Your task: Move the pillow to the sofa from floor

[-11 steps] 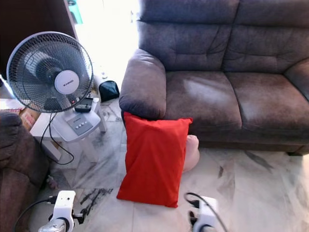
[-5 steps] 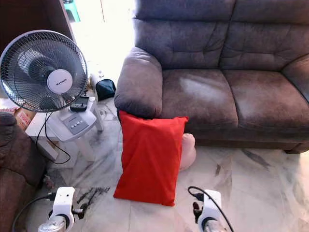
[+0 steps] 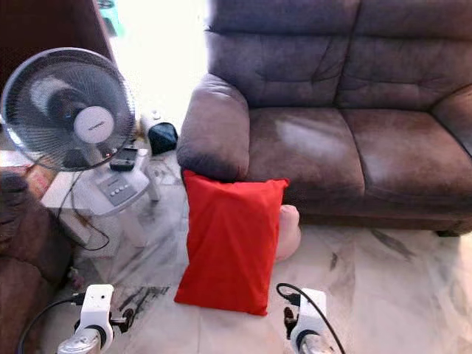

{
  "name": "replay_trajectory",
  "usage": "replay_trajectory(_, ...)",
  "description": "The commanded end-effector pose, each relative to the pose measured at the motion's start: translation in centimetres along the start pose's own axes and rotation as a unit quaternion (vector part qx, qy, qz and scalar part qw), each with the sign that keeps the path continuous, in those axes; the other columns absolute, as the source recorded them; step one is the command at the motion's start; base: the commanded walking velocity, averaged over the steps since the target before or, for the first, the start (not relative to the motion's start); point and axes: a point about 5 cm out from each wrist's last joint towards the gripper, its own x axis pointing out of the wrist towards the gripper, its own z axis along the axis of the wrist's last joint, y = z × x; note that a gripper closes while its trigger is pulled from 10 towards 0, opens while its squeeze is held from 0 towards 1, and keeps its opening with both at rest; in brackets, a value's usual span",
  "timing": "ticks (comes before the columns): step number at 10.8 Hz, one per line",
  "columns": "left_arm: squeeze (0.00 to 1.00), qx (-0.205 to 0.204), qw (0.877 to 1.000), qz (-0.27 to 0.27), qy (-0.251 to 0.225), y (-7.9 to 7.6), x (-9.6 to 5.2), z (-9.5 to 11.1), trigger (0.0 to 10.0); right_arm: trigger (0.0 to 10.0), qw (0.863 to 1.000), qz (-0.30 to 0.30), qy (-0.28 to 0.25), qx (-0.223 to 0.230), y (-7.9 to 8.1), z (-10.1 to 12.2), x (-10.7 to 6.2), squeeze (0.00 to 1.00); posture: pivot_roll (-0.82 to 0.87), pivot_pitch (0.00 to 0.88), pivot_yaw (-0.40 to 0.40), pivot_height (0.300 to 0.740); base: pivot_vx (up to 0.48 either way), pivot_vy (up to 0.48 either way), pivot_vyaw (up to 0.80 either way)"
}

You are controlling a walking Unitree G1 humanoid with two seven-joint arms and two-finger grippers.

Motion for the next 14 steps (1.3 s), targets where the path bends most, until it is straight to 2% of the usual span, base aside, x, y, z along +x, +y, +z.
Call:
replay_trajectory(1, 0.00, -0.005, 1.000, 0.001, 0.003, -0.1, 0.0, -0.2, 10.0, 10.0, 1.000, -0.008, -0.010, 0.006, -0.3, 0.2, 0.0, 0.00, 0.02, 0.000, -0.023, 0.736, 0.000, 0.000, 0.00)
replay_trajectory(3, 0.00, -0.004, 1.000, -0.002, 0.003, -0.2, 0.0, -0.2, 10.0, 10.0, 1.000, -0.010, -0.017, 0.010, -0.7, 0.2, -0.1, 0.00, 0.02, 0.000, -0.021, 0.736, 0.000, 0.000, 0.00)
replay_trajectory(6, 0.00, -0.007, 1.000, 0.004, -0.006, 0.0, 0.0, 0.2, 10.0, 10.0, 1.000, 0.001, -0.015, 0.009, -0.5, 0.0, -0.1, 0.00, 0.03, 0.000, -0.024, 0.736, 0.000, 0.000, 0.00)
replay_trajectory(14, 0.00, -0.013, 1.000, 0.005, -0.013, 0.1, 0.2, 0.7, 10.0, 10.0, 1.000, -0.001, -0.021, 0.020, -0.8, 0.5, -0.1, 0.00, 0.02, 0.000, -0.024, 0.736, 0.269, 0.000, 0.00)
